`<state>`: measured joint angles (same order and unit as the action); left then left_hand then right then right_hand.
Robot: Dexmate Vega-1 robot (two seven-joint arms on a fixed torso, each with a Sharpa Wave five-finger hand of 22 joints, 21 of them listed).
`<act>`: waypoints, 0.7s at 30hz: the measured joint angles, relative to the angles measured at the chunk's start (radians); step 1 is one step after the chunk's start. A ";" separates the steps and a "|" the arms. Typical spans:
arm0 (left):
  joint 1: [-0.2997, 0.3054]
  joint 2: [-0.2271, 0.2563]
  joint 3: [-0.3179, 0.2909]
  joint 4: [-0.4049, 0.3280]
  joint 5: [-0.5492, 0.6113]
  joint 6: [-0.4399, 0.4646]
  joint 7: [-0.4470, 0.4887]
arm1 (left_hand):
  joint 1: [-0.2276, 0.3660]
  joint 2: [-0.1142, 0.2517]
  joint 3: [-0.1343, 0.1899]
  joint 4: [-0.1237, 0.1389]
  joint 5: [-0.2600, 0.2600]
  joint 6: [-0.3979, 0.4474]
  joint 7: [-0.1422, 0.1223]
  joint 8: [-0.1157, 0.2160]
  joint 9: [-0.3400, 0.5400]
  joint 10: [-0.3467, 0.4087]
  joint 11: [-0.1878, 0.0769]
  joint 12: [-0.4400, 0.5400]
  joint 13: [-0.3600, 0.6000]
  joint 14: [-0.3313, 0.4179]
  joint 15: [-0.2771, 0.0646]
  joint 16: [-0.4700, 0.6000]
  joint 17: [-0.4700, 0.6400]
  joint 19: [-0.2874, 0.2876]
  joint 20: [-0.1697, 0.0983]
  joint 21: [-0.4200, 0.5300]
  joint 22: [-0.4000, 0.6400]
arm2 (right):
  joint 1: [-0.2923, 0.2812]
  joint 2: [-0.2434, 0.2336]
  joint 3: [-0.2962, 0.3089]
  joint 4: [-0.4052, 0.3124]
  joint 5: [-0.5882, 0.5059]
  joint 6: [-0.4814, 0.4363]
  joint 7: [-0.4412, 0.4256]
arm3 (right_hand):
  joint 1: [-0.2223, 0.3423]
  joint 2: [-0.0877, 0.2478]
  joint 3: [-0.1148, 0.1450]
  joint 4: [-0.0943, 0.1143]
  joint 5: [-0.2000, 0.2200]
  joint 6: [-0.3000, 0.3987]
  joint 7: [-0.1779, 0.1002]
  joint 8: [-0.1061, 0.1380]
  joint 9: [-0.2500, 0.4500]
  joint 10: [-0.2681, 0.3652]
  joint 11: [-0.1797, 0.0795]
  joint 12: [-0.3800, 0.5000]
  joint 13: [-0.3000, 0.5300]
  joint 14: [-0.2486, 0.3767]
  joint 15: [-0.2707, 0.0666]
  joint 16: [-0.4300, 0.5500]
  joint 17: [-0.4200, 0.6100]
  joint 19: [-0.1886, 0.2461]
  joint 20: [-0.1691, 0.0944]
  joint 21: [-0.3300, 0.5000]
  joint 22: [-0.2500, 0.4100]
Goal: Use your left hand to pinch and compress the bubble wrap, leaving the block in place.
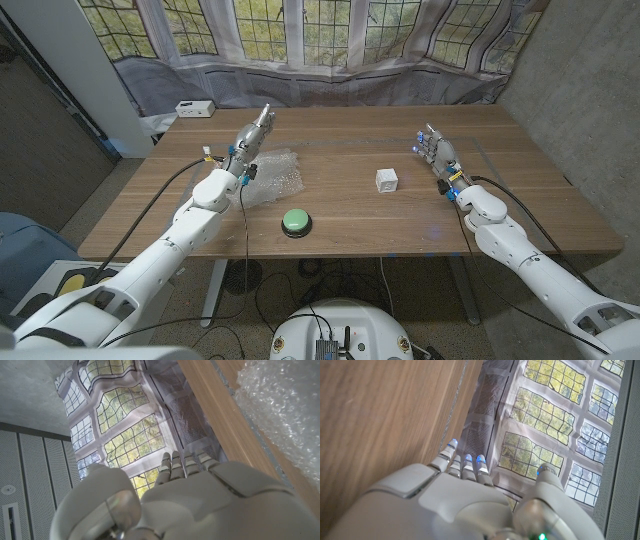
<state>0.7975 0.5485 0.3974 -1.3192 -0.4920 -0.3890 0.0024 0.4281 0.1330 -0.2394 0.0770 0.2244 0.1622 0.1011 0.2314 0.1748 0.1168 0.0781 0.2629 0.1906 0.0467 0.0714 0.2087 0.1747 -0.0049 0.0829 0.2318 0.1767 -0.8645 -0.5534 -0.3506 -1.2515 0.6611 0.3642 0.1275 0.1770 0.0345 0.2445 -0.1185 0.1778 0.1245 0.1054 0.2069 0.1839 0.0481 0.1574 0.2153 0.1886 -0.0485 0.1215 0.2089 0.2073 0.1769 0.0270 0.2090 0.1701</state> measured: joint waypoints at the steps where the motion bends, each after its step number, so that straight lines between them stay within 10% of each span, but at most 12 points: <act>1: 0.003 0.002 -0.001 -0.005 0.003 -0.003 0.003 | 0.000 0.000 0.000 0.000 0.000 0.008 0.001 0.000 0.000 0.002 -0.001 0.000 0.000 0.008 0.000 0.005 0.000 0.008 -0.001 0.002 0.000 | 0.000 -0.003 0.002 0.003 0.003 0.002 0.007 | 0.000 0.000 0.000 0.000 0.000 0.000 0.000 0.000 0.000 0.000 0.000 0.000 0.000 0.000 0.000 0.000 0.000 0.000 0.000 0.000 0.000; 21: 0.037 0.036 -0.025 -0.061 0.121 -0.076 0.086 | 0.024 -0.014 0.008 -0.016 -0.008 0.056 -0.001 0.000 0.000 0.053 -0.007 0.004 0.003 0.059 -0.002 0.007 0.000 0.076 0.007 0.009 0.000 | -0.044 -0.039 0.033 -0.058 0.019 0.008 -0.003 | 0.000 0.000 0.000 0.000 0.000 0.000 0.000 -0.004 0.000 0.004 -0.004 0.000 0.000 0.000 0.000 0.000 0.000 0.000 0.000 0.000 0.000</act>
<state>0.8348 0.5849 0.3724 -1.3801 -0.3713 -0.4654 0.0884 0.4522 0.1194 -0.2315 0.0607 0.2167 0.2183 0.1000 0.2314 0.1746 0.1699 0.0714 0.2670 0.1934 0.1056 0.0696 0.2156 0.1746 0.0707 0.0898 0.2406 0.1768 -0.9084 -0.5925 -0.3177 -1.3099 0.6803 0.3719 0.1245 0.1769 0.0345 0.2445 -0.1185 0.1777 0.1247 0.1054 0.2034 0.1838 0.0519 0.1535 0.2153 0.1884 -0.0485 0.1214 0.2089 0.2073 0.1769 0.0270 0.2090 0.1700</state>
